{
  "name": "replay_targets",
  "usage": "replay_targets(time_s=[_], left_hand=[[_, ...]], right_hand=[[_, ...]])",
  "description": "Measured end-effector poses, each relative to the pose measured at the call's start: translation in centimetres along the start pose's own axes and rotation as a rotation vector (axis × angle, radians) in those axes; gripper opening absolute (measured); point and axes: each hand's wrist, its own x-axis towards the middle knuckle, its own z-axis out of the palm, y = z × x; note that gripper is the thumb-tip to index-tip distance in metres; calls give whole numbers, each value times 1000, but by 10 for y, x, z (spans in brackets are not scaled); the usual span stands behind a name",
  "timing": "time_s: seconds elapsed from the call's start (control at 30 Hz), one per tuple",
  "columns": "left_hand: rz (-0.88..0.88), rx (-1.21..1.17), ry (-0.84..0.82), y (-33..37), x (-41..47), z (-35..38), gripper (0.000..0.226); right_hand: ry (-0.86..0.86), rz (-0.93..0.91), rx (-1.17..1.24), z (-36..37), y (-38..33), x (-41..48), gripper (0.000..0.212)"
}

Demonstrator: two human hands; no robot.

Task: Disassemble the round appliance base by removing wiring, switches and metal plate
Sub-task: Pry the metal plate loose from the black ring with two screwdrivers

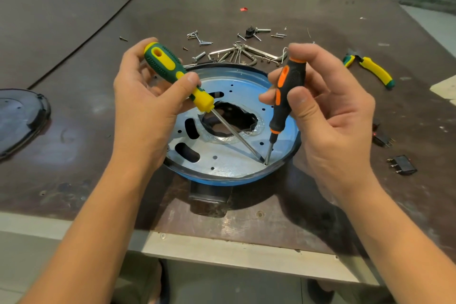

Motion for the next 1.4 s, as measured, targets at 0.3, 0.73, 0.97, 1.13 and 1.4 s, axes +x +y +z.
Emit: replay_targets(time_s=[0.3, 0.73, 0.97, 1.13, 1.4], left_hand=[[-22, 30, 48, 3, 0, 5, 64], [-45, 54, 9, 2, 1, 3, 56], [-18, 58, 11, 2, 0, 2, 57], [-20, 67, 9, 2, 0, 2, 57], [-41, 63, 7, 3, 0, 3, 57]], right_hand=[[66, -7, 27, 7, 7, 3, 46], [86, -79, 115, 7, 14, 3, 35], [65, -74, 124, 4, 18, 1, 29], [73, -94, 126, 8, 13, 3, 34], [65, -61, 112, 3, 18, 2, 35]])
